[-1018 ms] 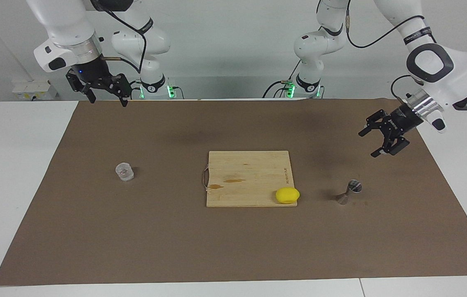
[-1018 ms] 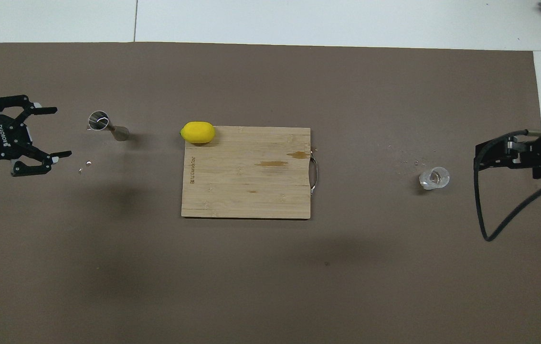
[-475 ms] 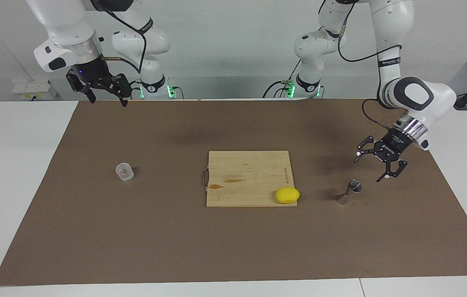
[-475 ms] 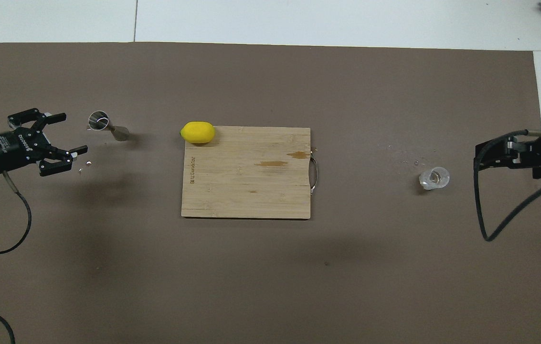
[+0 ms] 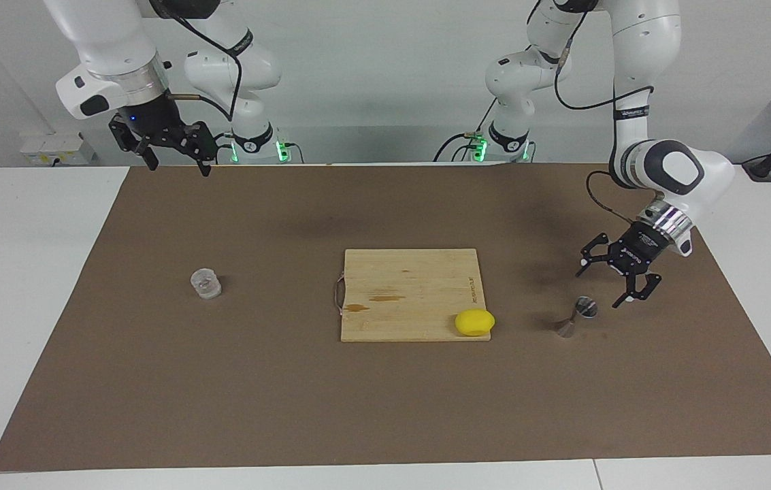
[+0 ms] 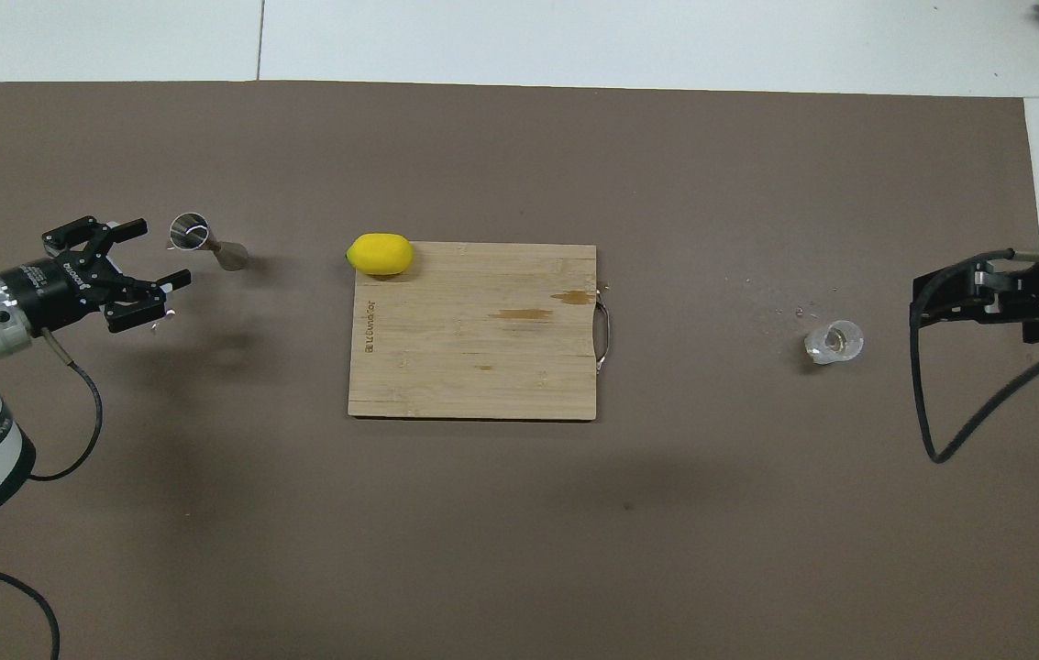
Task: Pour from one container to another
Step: 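Open the left gripper and move it toward the small metal cup, then close the left gripper around the small metal cup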
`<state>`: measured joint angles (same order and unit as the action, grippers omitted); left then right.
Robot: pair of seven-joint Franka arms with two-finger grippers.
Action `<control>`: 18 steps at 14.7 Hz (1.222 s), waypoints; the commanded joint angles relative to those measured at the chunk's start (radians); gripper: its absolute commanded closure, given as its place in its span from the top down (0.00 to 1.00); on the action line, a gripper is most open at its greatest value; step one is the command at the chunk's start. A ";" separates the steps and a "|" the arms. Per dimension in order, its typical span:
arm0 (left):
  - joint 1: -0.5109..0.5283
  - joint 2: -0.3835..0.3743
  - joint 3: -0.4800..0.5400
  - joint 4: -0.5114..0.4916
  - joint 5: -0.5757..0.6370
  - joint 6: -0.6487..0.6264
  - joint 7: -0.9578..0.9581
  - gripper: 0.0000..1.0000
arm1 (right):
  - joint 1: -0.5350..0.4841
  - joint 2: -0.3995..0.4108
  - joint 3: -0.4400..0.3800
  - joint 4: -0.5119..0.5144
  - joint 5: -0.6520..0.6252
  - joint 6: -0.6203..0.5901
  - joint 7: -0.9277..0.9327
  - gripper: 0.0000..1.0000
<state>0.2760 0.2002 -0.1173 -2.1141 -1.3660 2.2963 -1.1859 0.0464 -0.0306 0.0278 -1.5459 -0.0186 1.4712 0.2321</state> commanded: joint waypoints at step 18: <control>-0.069 0.012 -0.002 -0.012 -0.127 0.100 0.003 0.81 | 0.000 -0.014 -0.005 -0.008 0.019 -0.014 -0.014 0.99</control>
<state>0.2260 0.2129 -0.1260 -2.1161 -1.4693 2.3701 -1.1858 0.0464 -0.0306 0.0278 -1.5459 -0.0186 1.4712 0.2321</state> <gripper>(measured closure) 0.163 0.004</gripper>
